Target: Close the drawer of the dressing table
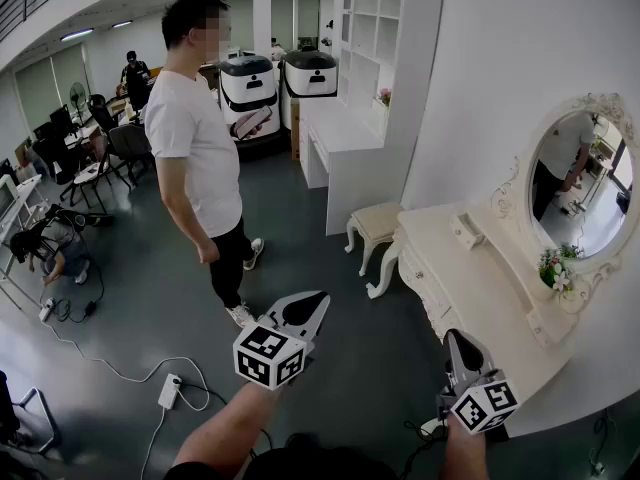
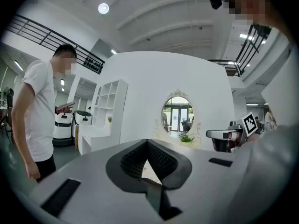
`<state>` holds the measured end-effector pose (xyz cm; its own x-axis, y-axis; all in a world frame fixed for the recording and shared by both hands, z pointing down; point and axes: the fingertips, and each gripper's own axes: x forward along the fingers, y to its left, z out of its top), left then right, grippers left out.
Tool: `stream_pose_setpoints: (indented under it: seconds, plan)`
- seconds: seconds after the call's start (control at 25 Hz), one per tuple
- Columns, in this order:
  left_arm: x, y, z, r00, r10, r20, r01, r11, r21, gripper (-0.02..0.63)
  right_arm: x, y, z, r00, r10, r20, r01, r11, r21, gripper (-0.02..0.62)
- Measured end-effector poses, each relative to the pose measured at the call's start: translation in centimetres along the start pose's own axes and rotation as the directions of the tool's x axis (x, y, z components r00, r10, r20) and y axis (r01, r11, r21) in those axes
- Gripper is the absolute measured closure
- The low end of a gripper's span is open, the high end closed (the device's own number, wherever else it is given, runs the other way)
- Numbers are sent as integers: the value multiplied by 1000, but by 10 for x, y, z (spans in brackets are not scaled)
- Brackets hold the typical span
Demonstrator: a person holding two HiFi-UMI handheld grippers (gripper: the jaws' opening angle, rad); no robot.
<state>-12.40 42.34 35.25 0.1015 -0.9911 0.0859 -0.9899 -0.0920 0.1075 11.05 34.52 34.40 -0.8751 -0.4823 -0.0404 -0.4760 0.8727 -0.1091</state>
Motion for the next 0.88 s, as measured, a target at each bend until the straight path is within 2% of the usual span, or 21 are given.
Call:
stream_pose_setpoints:
  seconds: [0.36, 0.6, 0.88]
  plan:
    - [18, -17, -4, 1000, -5, -4, 5, 1000, 7, 603, -11, -23, -1, 1000, -18, 5, 18, 1000, 3, 588]
    - [19, -33, -14, 1000, 4, -13, -4, 1000, 3, 603, -31, -32, -5, 1000, -3, 10, 3, 999, 54, 586]
    - [34, -50, -30, 999, -11, -42, 10, 1000, -18, 603, -47, -46, -26, 1000, -5, -29, 8, 994, 105, 586]
